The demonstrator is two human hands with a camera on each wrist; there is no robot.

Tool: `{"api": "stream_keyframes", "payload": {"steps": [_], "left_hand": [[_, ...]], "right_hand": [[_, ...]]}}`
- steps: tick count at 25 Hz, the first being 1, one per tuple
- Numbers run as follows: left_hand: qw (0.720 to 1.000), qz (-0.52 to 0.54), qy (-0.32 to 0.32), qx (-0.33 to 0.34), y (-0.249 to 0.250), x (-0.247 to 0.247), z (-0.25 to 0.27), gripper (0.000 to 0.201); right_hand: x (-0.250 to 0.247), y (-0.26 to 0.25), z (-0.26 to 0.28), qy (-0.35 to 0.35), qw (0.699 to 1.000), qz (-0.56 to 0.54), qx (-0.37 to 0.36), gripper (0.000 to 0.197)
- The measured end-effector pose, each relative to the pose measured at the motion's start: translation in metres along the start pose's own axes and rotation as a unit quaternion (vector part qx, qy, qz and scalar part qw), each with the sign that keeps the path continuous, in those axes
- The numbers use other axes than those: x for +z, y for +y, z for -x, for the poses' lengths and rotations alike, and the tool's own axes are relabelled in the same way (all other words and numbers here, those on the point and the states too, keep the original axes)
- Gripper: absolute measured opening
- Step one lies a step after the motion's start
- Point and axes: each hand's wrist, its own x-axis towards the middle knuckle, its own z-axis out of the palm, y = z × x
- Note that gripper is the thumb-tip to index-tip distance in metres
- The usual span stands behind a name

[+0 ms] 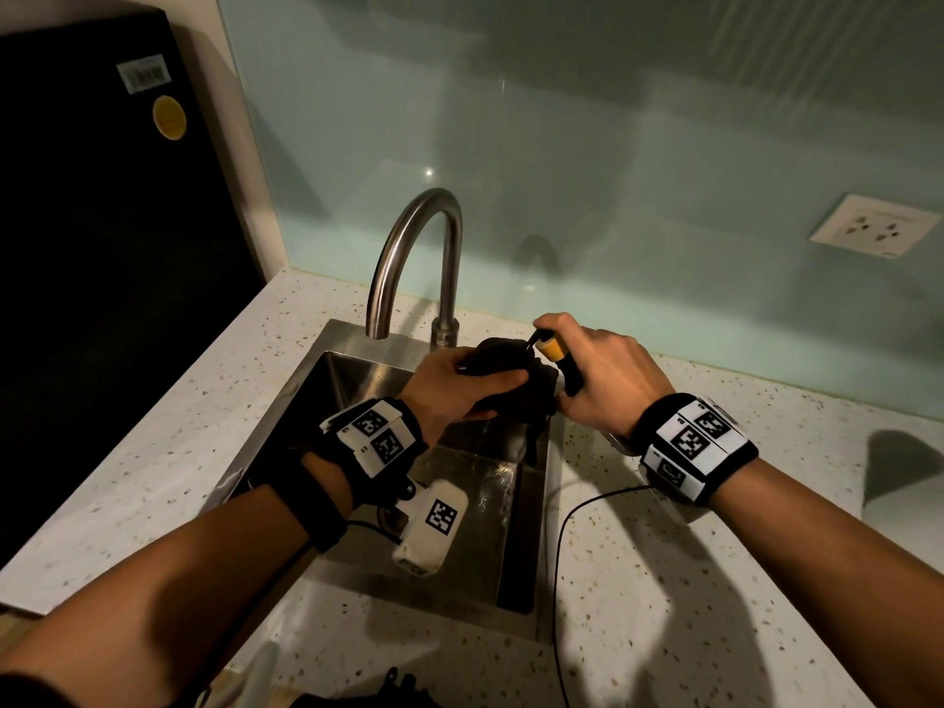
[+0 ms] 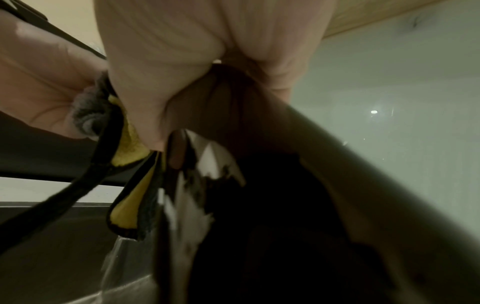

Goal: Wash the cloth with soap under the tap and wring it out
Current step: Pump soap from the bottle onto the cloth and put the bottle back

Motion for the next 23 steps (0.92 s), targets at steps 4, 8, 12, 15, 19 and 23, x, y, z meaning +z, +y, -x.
{"api": "stream_keyframes", "payload": {"steps": [4, 8, 12, 15, 19, 23], "left_hand": [[1.0, 0.004, -0.001, 0.004, 0.0, 0.001, 0.001, 0.049], [1.0, 0.008, -0.001, 0.007, -0.004, -0.002, 0.002, 0.052], [1.0, 0.009, 0.008, 0.003, -0.015, -0.017, 0.003, 0.063], [1.0, 0.0, 0.029, -0.009, -0.025, -0.031, 0.004, 0.069], [0.998, 0.002, 0.057, -0.011, -0.032, -0.042, 0.006, 0.059], [0.998, 0.03, 0.05, -0.025, -0.03, -0.049, 0.011, 0.049]], "right_hand": [[-0.004, 0.001, 0.001, 0.016, 1.0, 0.007, -0.005, 0.078], [0.0, 0.013, 0.005, 0.013, 0.996, -0.08, 0.046, 0.106], [0.028, 0.058, 0.007, 0.098, 0.916, -0.281, 0.27, 0.11], [0.054, 0.084, 0.007, 0.176, 0.854, -0.324, 0.366, 0.087], [0.085, 0.087, 0.011, 0.193, 0.814, -0.357, 0.416, 0.078], [0.106, 0.084, 0.021, 0.179, 0.796, -0.373, 0.442, 0.074]]}}
